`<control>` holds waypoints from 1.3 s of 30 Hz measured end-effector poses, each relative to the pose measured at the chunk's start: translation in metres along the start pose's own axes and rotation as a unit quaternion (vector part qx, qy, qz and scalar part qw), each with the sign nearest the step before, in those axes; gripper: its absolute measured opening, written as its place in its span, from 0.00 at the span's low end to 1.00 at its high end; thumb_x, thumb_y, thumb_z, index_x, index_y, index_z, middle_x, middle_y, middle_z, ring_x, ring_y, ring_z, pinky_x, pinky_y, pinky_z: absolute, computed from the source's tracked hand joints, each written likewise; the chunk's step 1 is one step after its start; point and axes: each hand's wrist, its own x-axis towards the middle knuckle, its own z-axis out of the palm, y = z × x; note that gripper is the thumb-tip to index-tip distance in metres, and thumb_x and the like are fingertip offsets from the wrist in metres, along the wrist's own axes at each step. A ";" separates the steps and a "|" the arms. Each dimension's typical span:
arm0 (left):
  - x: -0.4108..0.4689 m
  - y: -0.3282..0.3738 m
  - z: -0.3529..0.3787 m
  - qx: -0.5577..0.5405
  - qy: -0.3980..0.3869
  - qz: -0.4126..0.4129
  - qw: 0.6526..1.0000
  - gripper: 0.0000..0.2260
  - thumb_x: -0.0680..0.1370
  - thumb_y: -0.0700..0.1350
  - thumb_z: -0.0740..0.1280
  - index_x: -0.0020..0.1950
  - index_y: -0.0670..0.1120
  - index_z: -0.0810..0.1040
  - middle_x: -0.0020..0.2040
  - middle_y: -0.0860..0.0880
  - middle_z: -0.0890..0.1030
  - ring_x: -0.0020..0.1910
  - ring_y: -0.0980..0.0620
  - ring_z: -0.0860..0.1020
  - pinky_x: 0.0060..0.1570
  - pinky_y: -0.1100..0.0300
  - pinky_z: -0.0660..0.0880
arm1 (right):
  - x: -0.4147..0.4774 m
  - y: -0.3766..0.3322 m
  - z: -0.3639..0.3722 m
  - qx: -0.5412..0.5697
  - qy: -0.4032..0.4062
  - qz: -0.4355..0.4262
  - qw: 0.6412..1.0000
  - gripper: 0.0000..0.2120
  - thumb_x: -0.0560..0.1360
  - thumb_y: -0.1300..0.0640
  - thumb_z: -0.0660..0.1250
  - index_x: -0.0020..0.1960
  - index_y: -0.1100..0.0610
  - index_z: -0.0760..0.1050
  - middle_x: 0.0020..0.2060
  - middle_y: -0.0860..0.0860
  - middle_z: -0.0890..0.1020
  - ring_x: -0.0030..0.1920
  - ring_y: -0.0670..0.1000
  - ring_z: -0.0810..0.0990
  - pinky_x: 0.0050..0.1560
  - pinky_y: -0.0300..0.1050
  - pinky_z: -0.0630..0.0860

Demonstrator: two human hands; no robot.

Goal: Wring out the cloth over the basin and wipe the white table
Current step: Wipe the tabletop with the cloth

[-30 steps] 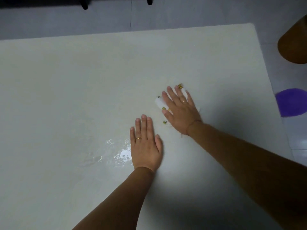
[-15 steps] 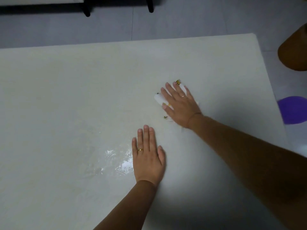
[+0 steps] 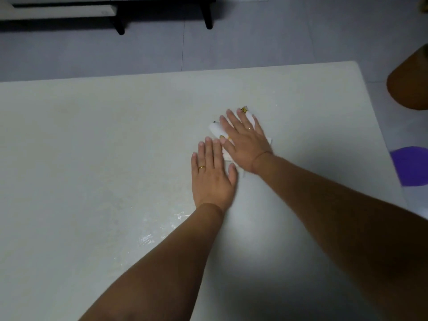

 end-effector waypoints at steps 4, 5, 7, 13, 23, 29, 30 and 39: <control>-0.002 0.000 0.005 0.010 0.014 0.002 1.000 0.30 0.79 0.56 0.44 0.78 0.42 0.48 0.79 0.44 0.50 0.78 0.48 0.47 0.75 0.52 0.41 | 0.016 0.067 -0.011 -0.014 0.027 0.088 0.996 0.26 0.81 0.46 0.49 0.77 0.50 0.51 0.77 0.50 0.52 0.77 0.52 0.48 0.74 0.53 0.41; -0.001 0.000 0.004 0.011 0.013 0.001 1.000 0.31 0.79 0.56 0.43 0.78 0.42 0.48 0.79 0.44 0.50 0.78 0.47 0.46 0.76 0.52 0.42 | 0.022 0.075 -0.012 0.004 0.035 0.170 0.985 0.26 0.81 0.46 0.48 0.77 0.51 0.50 0.77 0.50 0.51 0.77 0.52 0.47 0.74 0.55 0.41; 0.001 0.001 0.004 0.014 0.007 -0.002 1.000 0.30 0.79 0.56 0.44 0.78 0.43 0.47 0.79 0.44 0.49 0.78 0.47 0.45 0.76 0.51 0.41 | 0.038 0.060 -0.008 0.032 0.056 0.312 0.948 0.27 0.81 0.46 0.47 0.77 0.53 0.49 0.78 0.51 0.50 0.77 0.55 0.45 0.75 0.58 0.40; 0.001 0.000 0.003 0.018 -0.005 -0.001 1.000 0.30 0.79 0.59 0.38 0.78 0.45 0.43 0.79 0.46 0.44 0.77 0.49 0.40 0.75 0.52 0.37 | 0.067 -0.035 0.005 0.015 0.006 0.128 0.992 0.28 0.80 0.44 0.45 0.77 0.51 0.45 0.78 0.49 0.46 0.77 0.53 0.41 0.74 0.56 0.36; 0.000 0.003 0.006 0.014 0.005 -0.007 1.000 0.30 0.79 0.55 0.47 0.78 0.41 0.51 0.79 0.44 0.52 0.78 0.47 0.47 0.76 0.48 0.47 | 0.110 0.060 -0.012 0.041 0.077 0.355 0.931 0.28 0.80 0.45 0.45 0.77 0.54 0.48 0.78 0.53 0.50 0.77 0.56 0.45 0.75 0.59 0.40; -0.001 0.002 0.005 0.026 -0.004 -0.004 1.000 0.29 0.80 0.56 0.47 0.78 0.42 0.51 0.79 0.44 0.51 0.78 0.47 0.47 0.76 0.49 0.46 | 0.126 0.017 -0.015 0.015 0.005 0.096 0.995 0.28 0.80 0.43 0.45 0.77 0.51 0.47 0.78 0.49 0.48 0.77 0.53 0.43 0.74 0.56 0.38; -0.001 0.002 0.004 0.023 -0.004 -0.002 1.000 0.29 0.80 0.55 0.48 0.78 0.42 0.51 0.79 0.44 0.52 0.78 0.47 0.48 0.76 0.49 0.47 | 0.121 0.032 -0.018 0.008 0.001 0.052 0.999 0.28 0.80 0.43 0.46 0.77 0.50 0.48 0.78 0.49 0.50 0.77 0.52 0.45 0.75 0.55 0.39; 0.001 0.004 0.001 0.021 -0.012 -0.004 1.000 0.30 0.79 0.54 0.50 0.77 0.40 0.54 0.78 0.42 0.55 0.78 0.45 0.50 0.74 0.48 0.49 | 0.085 0.141 -0.034 0.018 0.078 0.343 0.936 0.28 0.80 0.46 0.47 0.77 0.56 0.50 0.77 0.54 0.53 0.76 0.58 0.49 0.74 0.62 0.45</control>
